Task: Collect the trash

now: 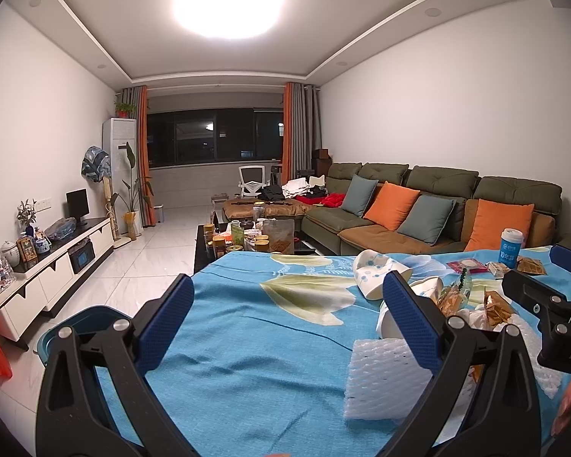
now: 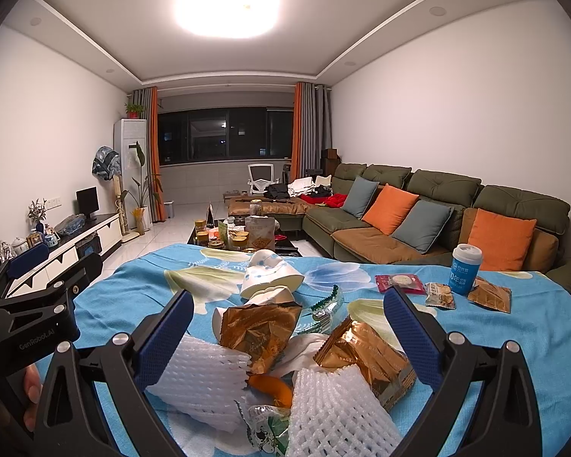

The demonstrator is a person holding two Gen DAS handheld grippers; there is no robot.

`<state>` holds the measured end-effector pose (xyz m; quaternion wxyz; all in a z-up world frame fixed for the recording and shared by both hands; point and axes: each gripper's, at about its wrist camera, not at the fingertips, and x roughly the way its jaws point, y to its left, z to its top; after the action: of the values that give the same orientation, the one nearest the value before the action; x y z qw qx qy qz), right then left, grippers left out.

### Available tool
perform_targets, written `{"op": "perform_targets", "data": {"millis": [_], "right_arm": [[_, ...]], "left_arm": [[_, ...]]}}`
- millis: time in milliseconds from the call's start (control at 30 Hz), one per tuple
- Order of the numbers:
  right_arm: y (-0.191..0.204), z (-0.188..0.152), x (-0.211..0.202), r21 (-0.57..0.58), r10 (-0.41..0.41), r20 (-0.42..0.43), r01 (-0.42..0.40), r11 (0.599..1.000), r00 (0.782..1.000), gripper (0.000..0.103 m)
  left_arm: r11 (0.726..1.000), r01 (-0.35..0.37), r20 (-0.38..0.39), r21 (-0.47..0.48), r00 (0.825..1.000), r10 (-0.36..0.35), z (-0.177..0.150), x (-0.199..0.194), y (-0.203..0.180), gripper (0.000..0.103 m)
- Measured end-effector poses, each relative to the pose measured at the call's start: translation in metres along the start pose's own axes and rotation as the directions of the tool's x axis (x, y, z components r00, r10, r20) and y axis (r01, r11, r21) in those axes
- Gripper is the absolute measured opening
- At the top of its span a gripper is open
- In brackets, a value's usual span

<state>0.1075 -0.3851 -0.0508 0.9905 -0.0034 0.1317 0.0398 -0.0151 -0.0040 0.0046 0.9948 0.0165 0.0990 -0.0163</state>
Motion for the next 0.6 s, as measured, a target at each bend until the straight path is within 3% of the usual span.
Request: {"op": "perform_targets", "data": {"millis": [600], "right_arm": [[-0.0019,-0.0001,0.0007,0.001,0.000,-0.001,0.000,1.000,1.000,0.096]], "left_arm": [[1.000,0.004,-0.002,-0.002,1.000,-0.004,-0.0006,0.0025,-0.0021,0.098]]}}
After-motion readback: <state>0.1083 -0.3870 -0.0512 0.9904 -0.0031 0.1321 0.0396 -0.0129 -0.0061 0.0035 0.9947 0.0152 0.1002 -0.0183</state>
